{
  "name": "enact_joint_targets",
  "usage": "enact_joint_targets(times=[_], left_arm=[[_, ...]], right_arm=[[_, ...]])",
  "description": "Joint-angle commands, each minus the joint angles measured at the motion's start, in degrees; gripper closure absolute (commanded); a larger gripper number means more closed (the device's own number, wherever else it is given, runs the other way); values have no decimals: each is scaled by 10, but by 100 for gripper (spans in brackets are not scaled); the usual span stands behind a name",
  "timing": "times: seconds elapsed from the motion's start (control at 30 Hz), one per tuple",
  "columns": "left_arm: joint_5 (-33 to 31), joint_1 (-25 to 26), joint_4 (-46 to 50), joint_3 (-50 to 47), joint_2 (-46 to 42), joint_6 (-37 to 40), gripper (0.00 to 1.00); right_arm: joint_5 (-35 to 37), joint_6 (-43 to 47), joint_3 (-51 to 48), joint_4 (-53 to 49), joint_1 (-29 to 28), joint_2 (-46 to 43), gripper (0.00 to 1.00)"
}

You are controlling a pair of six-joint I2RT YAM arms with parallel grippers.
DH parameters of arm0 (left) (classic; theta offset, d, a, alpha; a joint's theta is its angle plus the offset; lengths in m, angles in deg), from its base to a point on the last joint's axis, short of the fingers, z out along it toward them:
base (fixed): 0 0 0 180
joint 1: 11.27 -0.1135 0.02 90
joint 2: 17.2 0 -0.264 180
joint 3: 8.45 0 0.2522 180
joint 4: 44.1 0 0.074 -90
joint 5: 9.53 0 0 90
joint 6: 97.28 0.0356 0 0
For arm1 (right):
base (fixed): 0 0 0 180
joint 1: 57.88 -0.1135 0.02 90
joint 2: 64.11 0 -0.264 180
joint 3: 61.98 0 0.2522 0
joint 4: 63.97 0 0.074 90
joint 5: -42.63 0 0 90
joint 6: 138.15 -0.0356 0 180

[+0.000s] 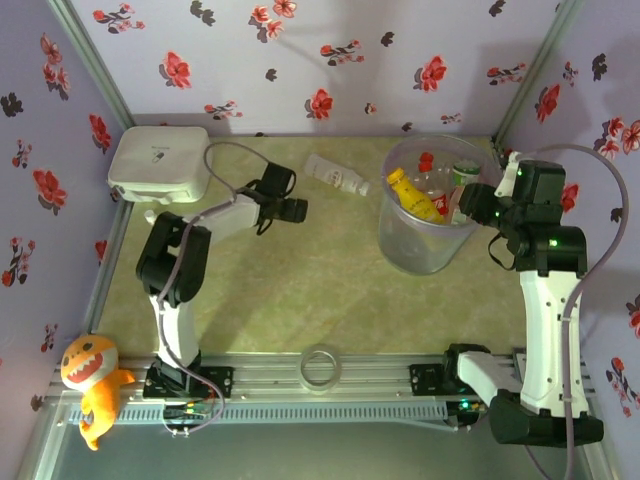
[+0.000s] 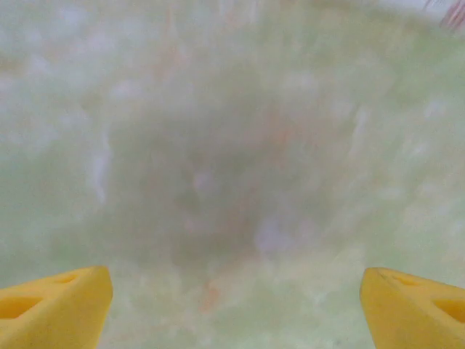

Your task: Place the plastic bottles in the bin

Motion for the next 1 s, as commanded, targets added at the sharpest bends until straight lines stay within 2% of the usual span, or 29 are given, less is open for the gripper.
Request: enact_joint_targets(times=[0.0,0.2,0.33,0.4,0.47,0.53,0.6,0.77,0.97], left_arm=[[19,14,-46,71,9,-15,9],[29,23,-60,226,117,10,4],[33,22,-61,380,230,29,4],[36,22,13,527,320,33,5],[36,22,152,732,435,29,5],[37,22,254,855,506,15,6],[44,24,265,811,493,17,7],[25,25,122,477,317,43,7],[1,25,72,269,189,69,7]], right_arm=[[-20,-21,-16,27,-2,-2,50],[-22,-25,-18,17,-3,-12,50],[-25,-27,-22,10,-3,-17,50],[-22,-27,-24,6,-3,-21,50],[-20,-26,-22,-1,-3,-26,50],[-14,-25,-20,-7,-3,-33,50],[-5,-20,-22,-11,-3,-40,50],[-8,-17,-29,-8,-3,-38,50],[-24,-29,-42,9,-3,-39,50]])
